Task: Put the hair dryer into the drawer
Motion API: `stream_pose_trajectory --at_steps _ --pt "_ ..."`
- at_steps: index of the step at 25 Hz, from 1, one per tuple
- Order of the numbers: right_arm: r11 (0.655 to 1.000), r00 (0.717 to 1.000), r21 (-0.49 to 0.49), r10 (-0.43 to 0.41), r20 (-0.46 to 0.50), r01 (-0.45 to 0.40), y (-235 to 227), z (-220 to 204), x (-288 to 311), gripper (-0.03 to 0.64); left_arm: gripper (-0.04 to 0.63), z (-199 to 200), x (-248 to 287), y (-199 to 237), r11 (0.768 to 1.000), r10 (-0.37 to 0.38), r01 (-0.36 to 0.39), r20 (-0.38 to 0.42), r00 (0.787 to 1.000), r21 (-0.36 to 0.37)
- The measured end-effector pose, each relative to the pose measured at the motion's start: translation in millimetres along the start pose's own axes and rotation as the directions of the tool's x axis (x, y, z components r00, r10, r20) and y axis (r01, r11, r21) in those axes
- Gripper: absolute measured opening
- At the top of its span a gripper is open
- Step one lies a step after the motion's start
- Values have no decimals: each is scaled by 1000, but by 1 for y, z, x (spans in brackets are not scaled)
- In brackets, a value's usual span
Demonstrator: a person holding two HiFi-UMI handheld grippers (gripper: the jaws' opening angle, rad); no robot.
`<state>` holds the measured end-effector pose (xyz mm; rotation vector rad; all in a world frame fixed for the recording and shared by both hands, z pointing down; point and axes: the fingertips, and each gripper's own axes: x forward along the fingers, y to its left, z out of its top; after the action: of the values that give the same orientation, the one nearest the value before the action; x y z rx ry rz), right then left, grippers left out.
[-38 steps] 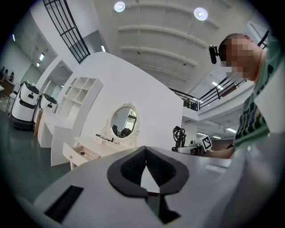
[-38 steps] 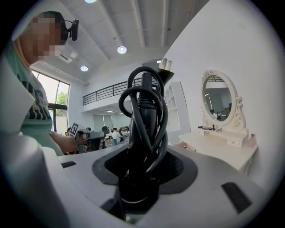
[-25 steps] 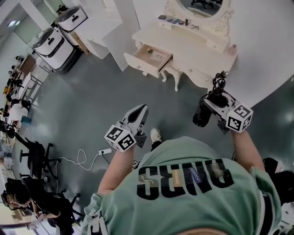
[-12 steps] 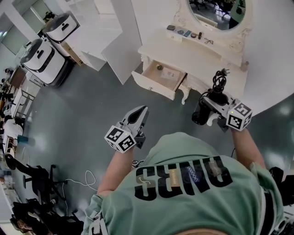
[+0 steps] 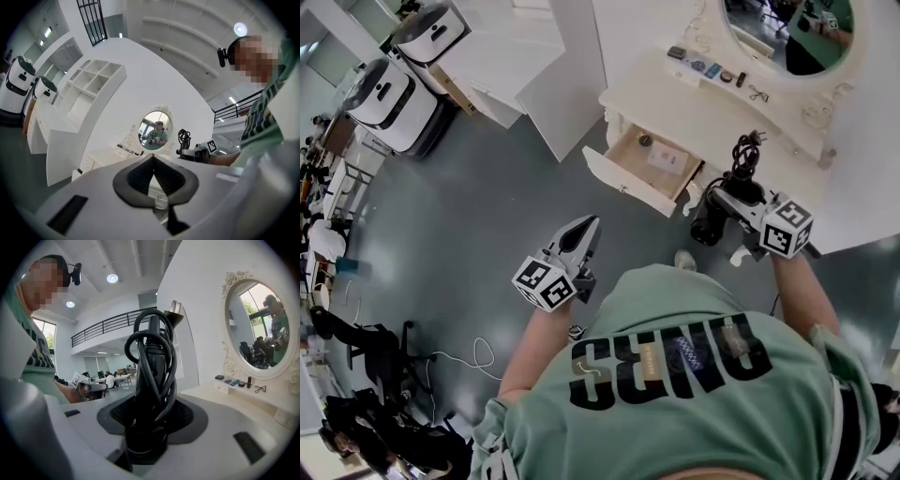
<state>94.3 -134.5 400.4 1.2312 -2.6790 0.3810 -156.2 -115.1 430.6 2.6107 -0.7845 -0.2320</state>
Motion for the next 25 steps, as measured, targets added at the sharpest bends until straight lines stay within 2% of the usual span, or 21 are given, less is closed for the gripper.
stream_pose_trajectory --at_steps 7,12,15,20,25 --pt "990 990 -6 141 11 -141 -90 13 43 179 9 3 62 29 987 157 -158 30 987 19" --pt "964 964 -66 254 -77 -259 -146 18 71 179 9 6 130 43 970 244 -245 42 969 9" --pt "948 946 -83 293 -142 -306 -175 10 91 178 9 8 167 59 957 291 -291 49 956 5" --pt "937 923 -95 309 -227 -337 -194 -14 125 178 9 2 184 88 947 321 -322 48 946 11" --pt "930 910 -150 277 -308 -334 -194 -29 157 178 9 0 182 120 955 296 -297 45 954 17"
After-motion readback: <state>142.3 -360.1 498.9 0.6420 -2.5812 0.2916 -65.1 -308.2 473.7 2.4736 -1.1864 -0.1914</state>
